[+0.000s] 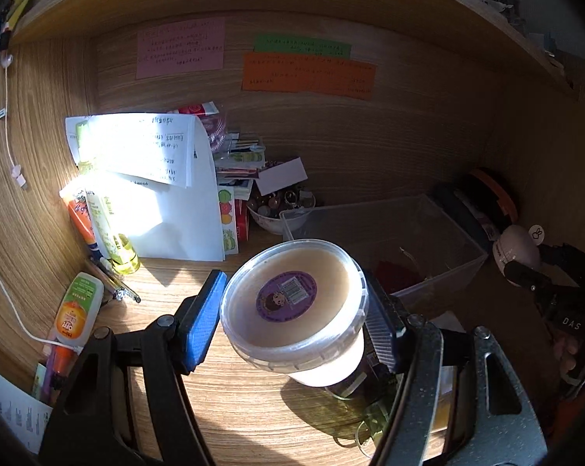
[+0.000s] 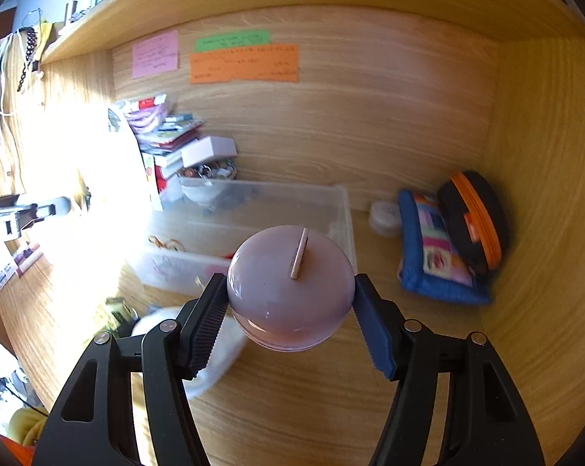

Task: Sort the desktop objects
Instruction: 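Carry the cream jar and pink container toward the clear box with both tools, then lower the pink container and cream jar into the box, opening both tools, then withdraw both tools from the clear box toward the remaining objects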

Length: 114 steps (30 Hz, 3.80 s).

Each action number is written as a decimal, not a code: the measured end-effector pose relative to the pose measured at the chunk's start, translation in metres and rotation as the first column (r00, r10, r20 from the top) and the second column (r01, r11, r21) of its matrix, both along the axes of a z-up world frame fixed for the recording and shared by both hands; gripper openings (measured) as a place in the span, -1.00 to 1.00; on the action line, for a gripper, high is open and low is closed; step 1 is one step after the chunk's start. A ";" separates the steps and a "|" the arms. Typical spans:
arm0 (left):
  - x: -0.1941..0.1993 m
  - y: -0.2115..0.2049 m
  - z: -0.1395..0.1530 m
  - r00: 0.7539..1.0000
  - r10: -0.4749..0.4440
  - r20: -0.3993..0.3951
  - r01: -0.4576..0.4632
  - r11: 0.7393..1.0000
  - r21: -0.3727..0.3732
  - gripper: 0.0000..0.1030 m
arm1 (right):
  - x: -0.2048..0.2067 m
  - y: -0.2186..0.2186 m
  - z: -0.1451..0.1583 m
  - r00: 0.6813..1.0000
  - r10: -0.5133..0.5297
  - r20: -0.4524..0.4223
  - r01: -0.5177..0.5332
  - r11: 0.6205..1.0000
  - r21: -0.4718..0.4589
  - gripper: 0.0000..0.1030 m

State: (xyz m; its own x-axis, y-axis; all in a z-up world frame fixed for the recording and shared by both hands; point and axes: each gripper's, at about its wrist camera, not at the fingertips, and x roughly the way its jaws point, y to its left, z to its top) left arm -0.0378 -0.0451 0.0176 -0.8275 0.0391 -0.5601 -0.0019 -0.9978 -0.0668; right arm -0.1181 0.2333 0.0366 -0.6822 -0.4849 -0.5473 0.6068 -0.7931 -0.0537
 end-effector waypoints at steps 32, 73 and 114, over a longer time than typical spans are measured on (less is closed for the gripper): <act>-0.150 0.036 -0.026 0.983 -0.116 0.145 0.123 0.992 -0.041 0.30 | -0.110 -0.107 -0.010 0.988 0.105 0.117 -0.117 0.987 0.108 0.19; -0.171 0.063 -0.072 0.969 -0.153 0.194 0.188 0.967 -0.173 0.53 | -0.128 -0.111 -0.065 0.983 0.042 0.180 -0.084 0.968 0.236 0.54; -0.052 0.035 -0.031 0.984 -0.081 0.157 0.104 0.984 -0.142 0.90 | 0.003 -0.030 0.007 0.999 0.039 -0.033 -0.034 0.988 0.153 0.62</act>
